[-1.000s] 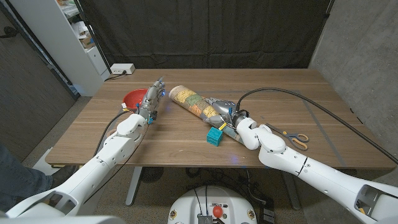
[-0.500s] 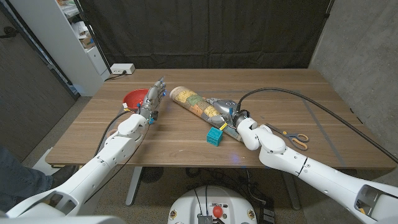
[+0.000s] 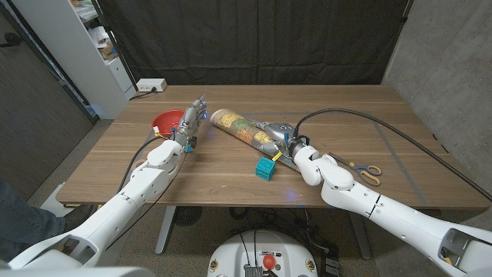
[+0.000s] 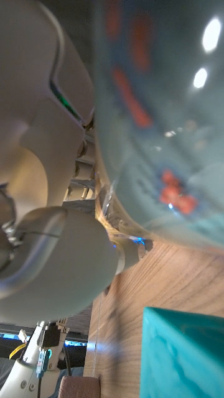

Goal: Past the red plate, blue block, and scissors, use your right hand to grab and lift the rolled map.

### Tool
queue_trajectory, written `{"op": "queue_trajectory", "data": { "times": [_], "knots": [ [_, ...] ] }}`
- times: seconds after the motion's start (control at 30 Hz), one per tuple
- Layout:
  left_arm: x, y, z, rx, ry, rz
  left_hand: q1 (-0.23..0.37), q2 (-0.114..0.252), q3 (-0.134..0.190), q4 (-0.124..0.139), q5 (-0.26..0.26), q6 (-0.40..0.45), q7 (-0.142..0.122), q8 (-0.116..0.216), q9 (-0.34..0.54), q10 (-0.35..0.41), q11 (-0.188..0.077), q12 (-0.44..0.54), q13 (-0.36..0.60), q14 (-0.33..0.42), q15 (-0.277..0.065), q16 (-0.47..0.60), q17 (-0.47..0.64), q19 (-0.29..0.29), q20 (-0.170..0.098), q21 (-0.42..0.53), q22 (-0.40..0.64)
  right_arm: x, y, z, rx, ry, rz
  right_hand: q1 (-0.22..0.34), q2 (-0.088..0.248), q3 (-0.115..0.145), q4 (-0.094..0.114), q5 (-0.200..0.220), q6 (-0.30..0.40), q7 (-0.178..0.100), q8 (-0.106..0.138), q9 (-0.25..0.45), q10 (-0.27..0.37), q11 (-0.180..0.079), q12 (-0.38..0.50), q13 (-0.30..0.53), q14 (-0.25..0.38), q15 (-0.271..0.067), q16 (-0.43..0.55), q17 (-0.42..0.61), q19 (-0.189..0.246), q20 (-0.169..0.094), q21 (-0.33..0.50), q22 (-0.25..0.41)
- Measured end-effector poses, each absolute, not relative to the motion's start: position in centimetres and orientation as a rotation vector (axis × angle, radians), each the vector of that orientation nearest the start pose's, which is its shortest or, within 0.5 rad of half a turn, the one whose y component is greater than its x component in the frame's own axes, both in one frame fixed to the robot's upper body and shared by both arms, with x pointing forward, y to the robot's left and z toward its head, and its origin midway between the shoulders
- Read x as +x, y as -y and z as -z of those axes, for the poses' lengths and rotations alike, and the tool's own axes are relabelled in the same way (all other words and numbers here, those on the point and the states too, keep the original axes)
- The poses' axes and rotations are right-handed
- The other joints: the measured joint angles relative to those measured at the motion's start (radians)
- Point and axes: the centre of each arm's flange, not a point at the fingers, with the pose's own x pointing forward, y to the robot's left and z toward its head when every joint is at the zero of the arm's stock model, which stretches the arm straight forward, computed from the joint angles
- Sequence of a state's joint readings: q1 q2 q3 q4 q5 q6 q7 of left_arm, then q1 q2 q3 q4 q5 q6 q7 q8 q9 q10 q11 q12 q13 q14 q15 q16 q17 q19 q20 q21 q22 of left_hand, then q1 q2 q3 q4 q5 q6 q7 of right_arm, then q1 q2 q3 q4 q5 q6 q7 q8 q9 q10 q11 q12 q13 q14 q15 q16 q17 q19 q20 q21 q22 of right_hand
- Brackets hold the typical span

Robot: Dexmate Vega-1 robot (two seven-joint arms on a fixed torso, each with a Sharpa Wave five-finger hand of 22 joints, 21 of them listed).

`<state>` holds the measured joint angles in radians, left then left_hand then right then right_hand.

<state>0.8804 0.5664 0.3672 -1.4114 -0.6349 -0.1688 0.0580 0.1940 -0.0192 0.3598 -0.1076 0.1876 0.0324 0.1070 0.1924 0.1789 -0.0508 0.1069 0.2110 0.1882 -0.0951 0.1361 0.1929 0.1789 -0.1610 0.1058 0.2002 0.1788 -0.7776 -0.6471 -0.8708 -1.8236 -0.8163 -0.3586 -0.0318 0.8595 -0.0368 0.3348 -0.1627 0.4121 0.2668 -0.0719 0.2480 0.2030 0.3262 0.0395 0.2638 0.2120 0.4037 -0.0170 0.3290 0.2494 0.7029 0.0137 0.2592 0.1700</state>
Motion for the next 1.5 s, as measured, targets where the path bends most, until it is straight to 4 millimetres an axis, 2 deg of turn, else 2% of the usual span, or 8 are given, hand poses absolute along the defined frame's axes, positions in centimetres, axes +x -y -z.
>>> {"op": "queue_trajectory", "data": {
  "times": [0.13, 0.23, 0.3, 0.37, 0.67, 0.93, 1.13, 1.5],
  "knots": [
    [64.5, -29.2, 3.1, 0.003, 0.518, 0.162, 0.000, 0.000, 0.000, 0.000, 0.000, 0.000, 0.000, 0.000, 0.000, 0.000, 0.000, 0.000, 0.000, 0.005, 0.005, 0.000, 0.000, -0.006, 0.006, 0.000, 0.000, 57.8, 9.5, 5.6, -1.544, 0.697, -0.067, 0.020, 0.002, 0.003, 0.003, -0.003, 0.025, -0.009, 0.000, 0.000, 0.033, -0.009, 0.006, 0.000, 0.047, -0.010, 0.016, 0.008, 0.037, -0.036, 0.004, 0.000],
    [64.5, -29.1, 3.1, 0.002, 0.517, 0.162, 0.000, 0.000, 0.000, 0.000, 0.000, 0.000, 0.000, 0.000, 0.000, 0.000, 0.000, 0.000, 0.000, 0.005, 0.005, 0.000, 0.000, -0.001, 0.011, 0.000, 0.000, 57.8, 9.6, 5.6, -1.540, 0.696, -0.069, 0.024, 0.003, 0.003, 0.003, -0.010, 0.038, -0.010, 0.000, 0.000, 0.046, -0.021, 0.011, 0.000, 0.064, -0.017, 0.019, 0.012, 0.059, -0.044, 0.012, 0.003],
    [64.6, -29.1, 3.1, 0.002, 0.517, 0.162, 0.000, 0.000, 0.000, 0.000, 0.000, 0.000, 0.000, 0.000, 0.000, 0.000, 0.000, 0.000, 0.000, 0.005, 0.005, 0.000, 0.000, 0.000, 0.011, 0.000, 0.000, 57.8, 9.7, 5.6, -1.535, 0.695, -0.070, 0.026, 0.005, 0.002, 0.003, -0.010, 0.039, -0.012, 0.000, 0.000, 0.051, -0.016, 0.011, 0.000, 0.065, -0.016, 0.019, 0.014, 0.059, -0.044, 0.012, 0.006],
    [64.6, -29.0, 3.0, 0.002, 0.518, 0.163, 0.000, 0.000, 0.000, 0.000, 0.000, 0.000, 0.000, 0.000, 0.000, 0.000, 0.000, 0.000, 0.000, 0.005, 0.005, 0.000, 0.005, 0.000, 0.011, 0.000, 0.000, 57.9, 9.8, 5.6, -1.531, 0.696, -0.070, 0.026, 0.005, -0.001, 0.006, -0.010, 0.039, -0.012, 0.000, 0.000, 0.057, -0.022, 0.011, 0.000, 0.070, -0.021, 0.019, 0.014, 0.065, -0.050, 0.012, 0.007],
    [64.7, -28.8, 2.9, 0.000, 0.519, 0.165, 0.000, 0.000, 0.000, 0.000, 0.000, 0.000, 0.000, 0.000, 0.000, 0.000, 0.000, 0.000, 0.000, 0.005, 0.005, 0.000, 0.005, 0.000, 0.011, 0.000, 0.000, 57.7, 10.2, 5.3, -1.521, 0.704, -0.066, 0.027, 0.007, 0.003, 0.010, -0.011, 0.050, -0.012, 0.000, -0.001, 0.064, -0.018, 0.011, -0.001, 0.076, -0.015, 0.027, 0.018, 0.065, -0.050, 0.012, 0.007],
    [64.9, -28.7, 2.8, -0.001, 0.518, 0.165, 0.003, 0.003, 0.000, 0.000, 0.000, 0.000, 0.000, 0.000, 0.000, 0.000, 0.000, 0.000, 0.005, 0.005, 0.005, 0.000, 0.005, 0.000, 0.011, 0.000, 0.000, 57.5, 10.3, 4.9, -1.514, 0.715, -0.059, 0.030, 0.009, 0.003, 0.010, -0.018, 0.055, -0.017, 0.004, -0.001, 0.074, -0.029, 0.011, -0.001, 0.081, -0.021, 0.027, 0.020, 0.074, -0.044, 0.012, 0.006],
    [65.0, -28.6, 2.7, 0.001, 0.519, 0.171, 0.005, 0.005, 0.000, 0.000, 0.000, 0.000, 0.000, 0.000, 0.000, 0.000, 0.000, 0.000, 0.005, 0.005, 0.005, 0.000, 0.005, 0.000, 0.011, 0.000, 0.000, 56.9, 10.4, 4.3, -1.504, 0.733, -0.050, 0.033, 0.009, 0.003, 0.010, -0.018, 0.055, -0.017, 0.004, -0.001, 0.080, -0.023, 0.011, 0.000, 0.092, -0.021, 0.027, 0.021, 0.077, -0.048, 0.012, 0.006],
    [65.1, -28.5, 2.6, 0.004, 0.518, 0.179, 0.005, 0.005, -0.004, -0.004, 0.000, 0.000, 0.000, 0.000, 0.000, 0.000, 0.000, 0.000, 0.005, 0.005, 0.005, 0.000, 0.005, 0.000, 0.010, 0.000, 0.000, 56.0, 10.3, 3.6, -1.490, 0.756, -0.037, 0.032, 0.009, -0.001, 0.014, -0.020, 0.057, -0.019, 0.004, 0.000, 0.085, -0.029, 0.011, 0.000, 0.092, -0.021, 0.027, 0.023, 0.081, -0.044, 0.012, 0.006]
  ]
}}
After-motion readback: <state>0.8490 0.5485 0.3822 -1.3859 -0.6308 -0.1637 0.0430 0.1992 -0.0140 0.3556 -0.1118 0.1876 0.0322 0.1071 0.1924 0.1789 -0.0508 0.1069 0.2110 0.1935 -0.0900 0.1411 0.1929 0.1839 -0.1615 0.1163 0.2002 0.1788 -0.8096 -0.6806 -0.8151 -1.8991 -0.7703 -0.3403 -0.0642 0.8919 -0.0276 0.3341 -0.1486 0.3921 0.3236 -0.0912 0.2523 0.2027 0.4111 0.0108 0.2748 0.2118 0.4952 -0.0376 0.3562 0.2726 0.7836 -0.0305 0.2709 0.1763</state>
